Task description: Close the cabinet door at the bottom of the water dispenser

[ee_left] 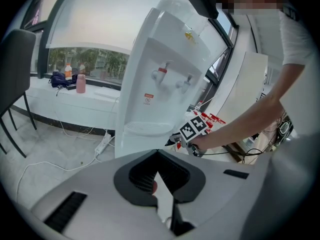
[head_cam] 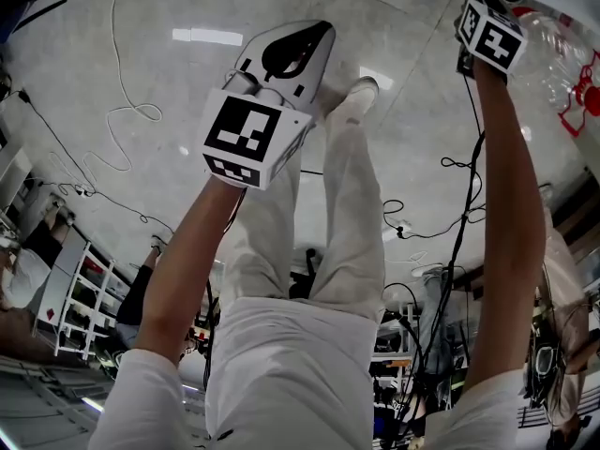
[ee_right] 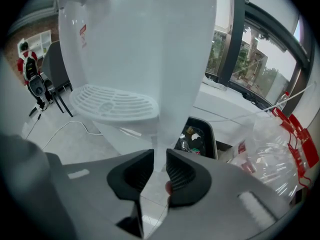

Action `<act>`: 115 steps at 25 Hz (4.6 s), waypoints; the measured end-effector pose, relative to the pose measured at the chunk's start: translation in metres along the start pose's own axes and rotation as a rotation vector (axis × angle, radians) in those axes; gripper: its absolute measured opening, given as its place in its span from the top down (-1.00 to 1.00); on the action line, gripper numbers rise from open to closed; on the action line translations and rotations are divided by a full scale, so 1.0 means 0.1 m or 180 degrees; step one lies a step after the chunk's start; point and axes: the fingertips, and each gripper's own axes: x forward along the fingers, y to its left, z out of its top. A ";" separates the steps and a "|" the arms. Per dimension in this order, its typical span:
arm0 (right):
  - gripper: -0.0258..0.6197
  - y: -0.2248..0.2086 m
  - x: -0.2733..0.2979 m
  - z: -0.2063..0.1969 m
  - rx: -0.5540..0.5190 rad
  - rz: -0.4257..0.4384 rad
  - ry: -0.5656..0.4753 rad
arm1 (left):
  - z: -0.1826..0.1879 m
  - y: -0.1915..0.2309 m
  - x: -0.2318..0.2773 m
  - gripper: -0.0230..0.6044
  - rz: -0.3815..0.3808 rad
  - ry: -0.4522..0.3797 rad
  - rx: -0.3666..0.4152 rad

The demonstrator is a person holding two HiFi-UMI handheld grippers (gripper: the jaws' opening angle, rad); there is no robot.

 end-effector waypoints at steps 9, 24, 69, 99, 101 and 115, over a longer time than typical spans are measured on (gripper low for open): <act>0.74 0.12 -0.32 0.11 0.0052 0.0043 -0.0101 | 0.18 -0.08 -0.19 0.92 -0.0040 -0.0037 0.0091; 0.89 0.29 -1.38 0.29 0.0246 0.0179 -0.0183 | 0.54 -0.43 -0.77 0.92 -0.0178 -0.0064 0.0118; 0.91 0.79 -5.93 2.09 -0.0008 0.0792 -0.1825 | 2.89 -1.81 -3.15 0.92 -0.0286 -0.1025 0.0114; 0.92 0.93 -6.72 2.58 0.0303 0.0757 -0.2570 | 3.24 -2.01 -3.54 0.92 -0.0411 -0.1352 0.0437; 0.91 0.93 -6.74 2.58 0.0284 0.0765 -0.2582 | 3.24 -2.03 -3.52 0.92 -0.0424 -0.1340 0.0445; 0.92 1.01 -6.73 2.54 0.0326 0.0772 -0.2524 | 3.16 -2.07 -3.53 0.92 -0.0432 -0.1305 0.0459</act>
